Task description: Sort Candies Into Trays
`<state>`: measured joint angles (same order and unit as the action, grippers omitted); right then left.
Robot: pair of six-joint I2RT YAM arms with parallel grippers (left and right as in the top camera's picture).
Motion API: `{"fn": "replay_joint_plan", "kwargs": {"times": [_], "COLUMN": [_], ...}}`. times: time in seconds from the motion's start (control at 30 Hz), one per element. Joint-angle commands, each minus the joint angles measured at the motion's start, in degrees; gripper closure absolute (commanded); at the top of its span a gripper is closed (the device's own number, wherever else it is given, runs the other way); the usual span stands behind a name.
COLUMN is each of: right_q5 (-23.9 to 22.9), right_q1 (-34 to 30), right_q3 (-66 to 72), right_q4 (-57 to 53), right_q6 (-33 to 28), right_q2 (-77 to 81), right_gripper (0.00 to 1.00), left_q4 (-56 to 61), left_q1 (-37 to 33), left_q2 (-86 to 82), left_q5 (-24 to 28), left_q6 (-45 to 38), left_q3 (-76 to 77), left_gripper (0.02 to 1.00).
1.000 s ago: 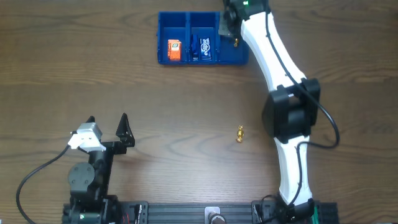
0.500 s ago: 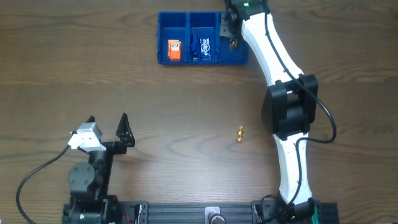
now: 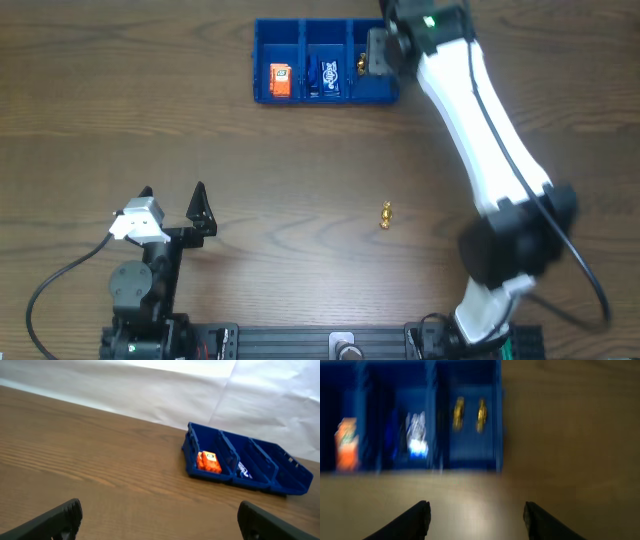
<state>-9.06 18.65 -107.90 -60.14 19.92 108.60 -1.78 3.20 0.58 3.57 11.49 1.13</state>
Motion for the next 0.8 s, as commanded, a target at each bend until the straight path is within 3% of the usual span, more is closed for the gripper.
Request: {"fn": "replay_joint_plan", "kwargs": {"times": [0.03, 0.27, 0.47, 0.8], "right_q5": [0.98, 9.22, 9.38, 8.55], "right_q1": [4.79, 9.66, 9.79, 7.72], "right_q3": [26.75, 48.74, 56.85, 57.81], "right_q4": [4.13, 8.85, 12.94, 18.23], "right_q6": [6.23, 13.38, 14.6, 14.53], "right_q2": [-13.46, -18.82, -18.8, -14.12], "right_gripper": [0.327, 0.338, 0.34, 0.356], "left_q4": [-2.43, -2.43, -2.43, -2.43], "left_q1": [-0.22, -0.22, -0.22, -0.22], "left_q2": [-0.37, -0.37, -0.37, -0.37], "left_q5": [0.5, 0.5, 0.5, 0.5], "left_q6": [-1.2, -1.2, -1.2, -1.2], "left_q3": [-0.85, -0.85, -0.85, -0.85], "left_gripper": [0.02, 0.023, 0.02, 0.02]}}
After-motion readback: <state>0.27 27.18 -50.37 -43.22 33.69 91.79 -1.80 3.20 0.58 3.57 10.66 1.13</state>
